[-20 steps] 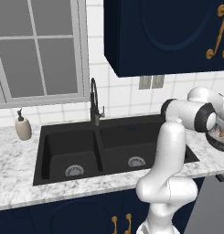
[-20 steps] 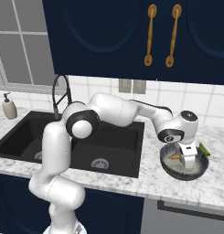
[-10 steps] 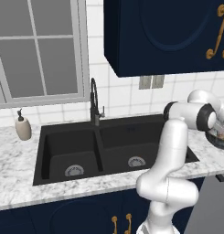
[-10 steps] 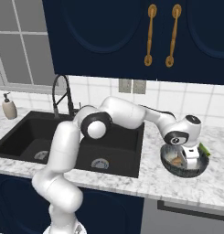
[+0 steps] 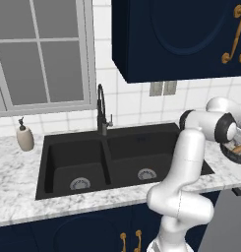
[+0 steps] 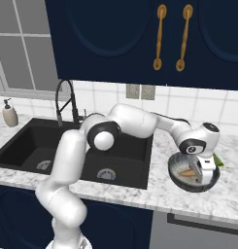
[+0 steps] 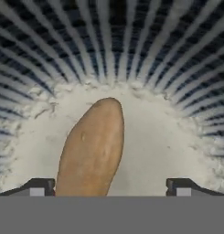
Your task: Pick the sweet potato from the sink and place it in the bowl. Then pick the bowl and place it in the microwave. Then close the microwave door and press the start button.
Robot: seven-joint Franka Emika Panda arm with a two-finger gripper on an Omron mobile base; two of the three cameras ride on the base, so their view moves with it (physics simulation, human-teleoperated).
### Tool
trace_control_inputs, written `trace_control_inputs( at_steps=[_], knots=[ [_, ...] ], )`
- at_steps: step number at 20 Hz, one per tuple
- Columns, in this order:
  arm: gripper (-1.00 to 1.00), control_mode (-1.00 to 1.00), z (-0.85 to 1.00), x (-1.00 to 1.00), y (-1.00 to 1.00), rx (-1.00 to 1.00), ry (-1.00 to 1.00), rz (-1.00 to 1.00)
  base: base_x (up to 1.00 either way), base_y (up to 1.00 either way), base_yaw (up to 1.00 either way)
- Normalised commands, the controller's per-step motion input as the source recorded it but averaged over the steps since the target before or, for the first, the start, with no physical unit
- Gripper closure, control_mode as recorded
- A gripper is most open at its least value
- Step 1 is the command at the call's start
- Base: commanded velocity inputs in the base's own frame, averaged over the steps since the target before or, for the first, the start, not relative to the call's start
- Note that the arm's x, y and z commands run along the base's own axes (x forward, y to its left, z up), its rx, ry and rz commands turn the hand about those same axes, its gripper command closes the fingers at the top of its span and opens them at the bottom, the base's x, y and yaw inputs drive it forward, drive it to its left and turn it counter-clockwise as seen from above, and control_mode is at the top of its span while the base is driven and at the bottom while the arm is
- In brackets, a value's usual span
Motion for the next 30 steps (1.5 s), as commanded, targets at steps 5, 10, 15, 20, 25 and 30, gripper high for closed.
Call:
trace_control_inputs(
  at_steps=[5,10,15,20,25,30],
  knots=[
    [-1.0,-1.0,0.52,-0.78,0.0,0.01,-0.07,-0.01,0.0,0.0,0.0],
    [-1.0,-1.0,0.55,-0.42,0.0,0.0,-0.05,-0.01,0.0,0.0,0.0],
    [-1.0,-1.0,0.02,-0.16,0.0,0.02,0.0,0.0,0.0,0.0,0.0],
    [-1.0,-1.0,-0.17,0.0,0.0,0.02,0.0,-0.01,0.0,0.0,0.0],
    [-1.0,-1.0,-0.18,0.0,0.0,0.0,0.0,-0.02,0.0,0.0,0.0],
    [-1.0,-1.0,-0.11,0.0,0.0,0.0,0.0,-0.02,0.0,0.0,0.0]
  ],
)
